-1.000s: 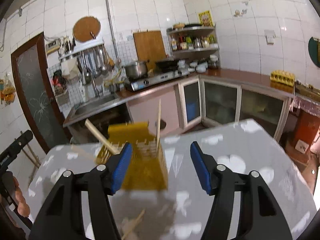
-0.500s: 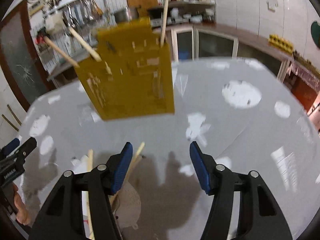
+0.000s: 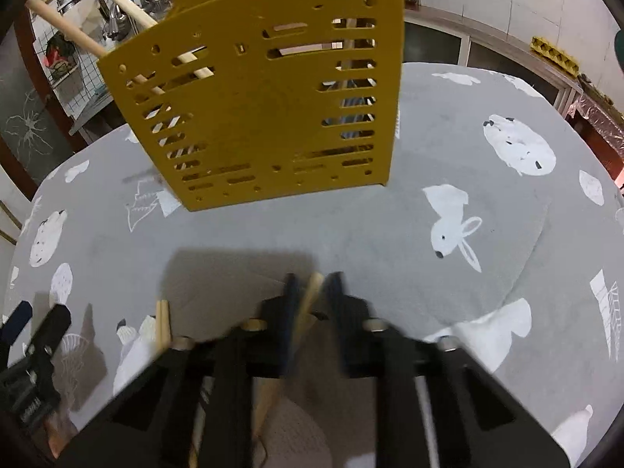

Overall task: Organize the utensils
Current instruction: 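Move both grippers back down to the chopsticks on the cloth, then close the right gripper on a chopstick while the left gripper grasps another chopstick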

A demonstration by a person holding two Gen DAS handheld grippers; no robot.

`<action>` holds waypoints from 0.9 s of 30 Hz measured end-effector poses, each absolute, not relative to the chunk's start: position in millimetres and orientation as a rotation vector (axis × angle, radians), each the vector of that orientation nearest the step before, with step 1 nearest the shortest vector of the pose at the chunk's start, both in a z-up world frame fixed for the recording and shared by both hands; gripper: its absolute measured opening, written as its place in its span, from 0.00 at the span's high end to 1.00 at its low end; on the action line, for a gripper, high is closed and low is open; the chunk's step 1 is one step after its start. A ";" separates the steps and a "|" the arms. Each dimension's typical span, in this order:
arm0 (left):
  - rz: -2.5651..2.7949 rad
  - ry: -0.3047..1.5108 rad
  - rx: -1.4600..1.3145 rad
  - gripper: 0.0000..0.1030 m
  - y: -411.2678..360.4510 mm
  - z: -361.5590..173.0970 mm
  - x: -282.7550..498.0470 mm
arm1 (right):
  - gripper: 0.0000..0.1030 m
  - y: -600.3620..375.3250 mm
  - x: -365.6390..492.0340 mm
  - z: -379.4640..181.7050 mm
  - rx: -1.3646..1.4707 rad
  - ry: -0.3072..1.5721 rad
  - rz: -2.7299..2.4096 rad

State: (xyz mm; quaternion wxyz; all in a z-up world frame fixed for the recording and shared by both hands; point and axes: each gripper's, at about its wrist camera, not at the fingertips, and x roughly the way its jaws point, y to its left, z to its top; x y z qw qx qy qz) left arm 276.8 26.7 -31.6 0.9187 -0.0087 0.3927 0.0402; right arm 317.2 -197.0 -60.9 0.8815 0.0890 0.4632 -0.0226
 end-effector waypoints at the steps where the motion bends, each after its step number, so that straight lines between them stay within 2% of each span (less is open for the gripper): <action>1: 0.083 0.811 -0.015 0.05 23.6 -31.8 277.2 | 0.91 -196.6 317.8 -60.3 0.186 0.965 -0.043; 14: -0.012 0.876 -0.027 0.06 -30.1 -41.1 276.6 | 0.94 -244.4 299.5 -56.4 0.164 0.969 0.007; 27: -0.001 0.909 0.015 0.14 -52.3 -53.5 271.6 | 0.94 -277.5 280.8 -60.4 0.170 0.946 0.027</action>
